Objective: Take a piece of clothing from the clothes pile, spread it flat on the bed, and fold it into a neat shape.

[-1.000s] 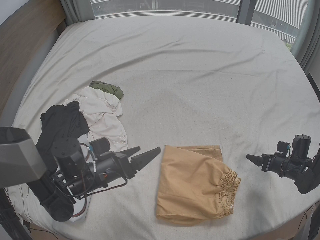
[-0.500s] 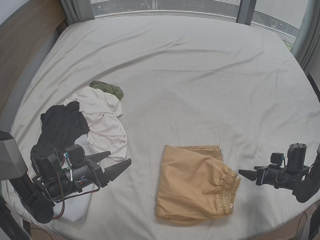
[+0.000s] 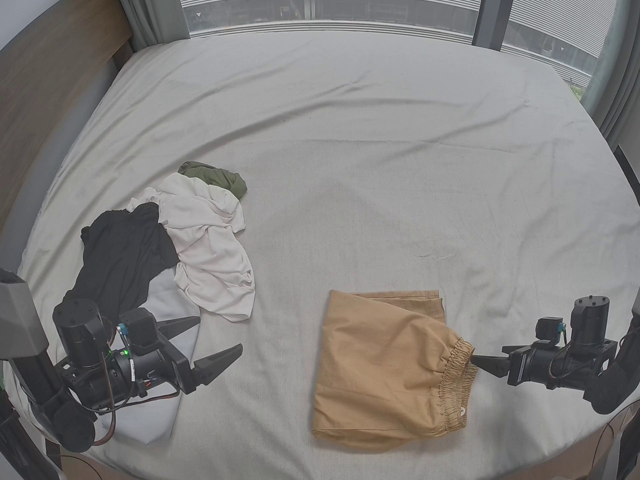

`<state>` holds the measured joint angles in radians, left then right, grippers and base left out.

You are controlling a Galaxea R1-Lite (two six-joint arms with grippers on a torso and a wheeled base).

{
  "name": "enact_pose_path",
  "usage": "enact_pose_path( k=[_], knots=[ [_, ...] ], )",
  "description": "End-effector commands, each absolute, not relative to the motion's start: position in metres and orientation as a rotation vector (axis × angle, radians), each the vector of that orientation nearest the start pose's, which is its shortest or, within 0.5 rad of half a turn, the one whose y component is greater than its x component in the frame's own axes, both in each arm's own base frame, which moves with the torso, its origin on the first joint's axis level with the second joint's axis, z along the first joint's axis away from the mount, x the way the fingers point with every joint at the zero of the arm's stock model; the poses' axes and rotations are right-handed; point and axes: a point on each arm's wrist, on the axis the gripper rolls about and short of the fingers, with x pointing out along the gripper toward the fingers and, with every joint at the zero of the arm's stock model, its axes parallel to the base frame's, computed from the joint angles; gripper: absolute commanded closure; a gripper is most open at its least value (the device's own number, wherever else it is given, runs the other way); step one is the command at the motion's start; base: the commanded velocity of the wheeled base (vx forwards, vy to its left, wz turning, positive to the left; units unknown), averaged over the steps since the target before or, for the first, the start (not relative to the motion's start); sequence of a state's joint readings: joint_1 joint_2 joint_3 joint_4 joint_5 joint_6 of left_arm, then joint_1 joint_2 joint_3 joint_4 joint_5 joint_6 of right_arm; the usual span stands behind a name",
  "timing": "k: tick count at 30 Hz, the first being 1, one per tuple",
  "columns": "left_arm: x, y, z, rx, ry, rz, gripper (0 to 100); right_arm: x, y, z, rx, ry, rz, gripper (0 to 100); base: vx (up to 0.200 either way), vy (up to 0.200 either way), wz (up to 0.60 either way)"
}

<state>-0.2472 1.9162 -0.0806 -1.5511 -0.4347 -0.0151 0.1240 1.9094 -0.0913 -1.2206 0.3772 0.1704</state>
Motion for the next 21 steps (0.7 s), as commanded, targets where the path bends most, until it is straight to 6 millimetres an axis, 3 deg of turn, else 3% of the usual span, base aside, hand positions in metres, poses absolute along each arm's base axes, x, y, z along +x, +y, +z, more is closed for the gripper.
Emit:
enact_pose_path(
  k=[1, 11, 21],
  knots=[
    [0.214, -0.056, 0.056, -0.01, 0.338, -0.649, 0, 0.205, 0.04, 0.036, 0.232, 0.664, 0.46, 0, 0.0, 0.0, 0.0],
    [0.211, -0.04, 0.043, 0.148, 0.345, -0.668, 0, 0.196, 0.044, 0.033, 0.224, 0.698, 0.481, 0, 0.0, 0.0, 0.0],
    [0.207, -0.04, 0.04, 0.154, 0.363, -0.673, 0, 0.184, 0.052, 0.027, 0.209, 0.759, 0.522, 0, 0.0, 0.0, 0.0]
  ],
)
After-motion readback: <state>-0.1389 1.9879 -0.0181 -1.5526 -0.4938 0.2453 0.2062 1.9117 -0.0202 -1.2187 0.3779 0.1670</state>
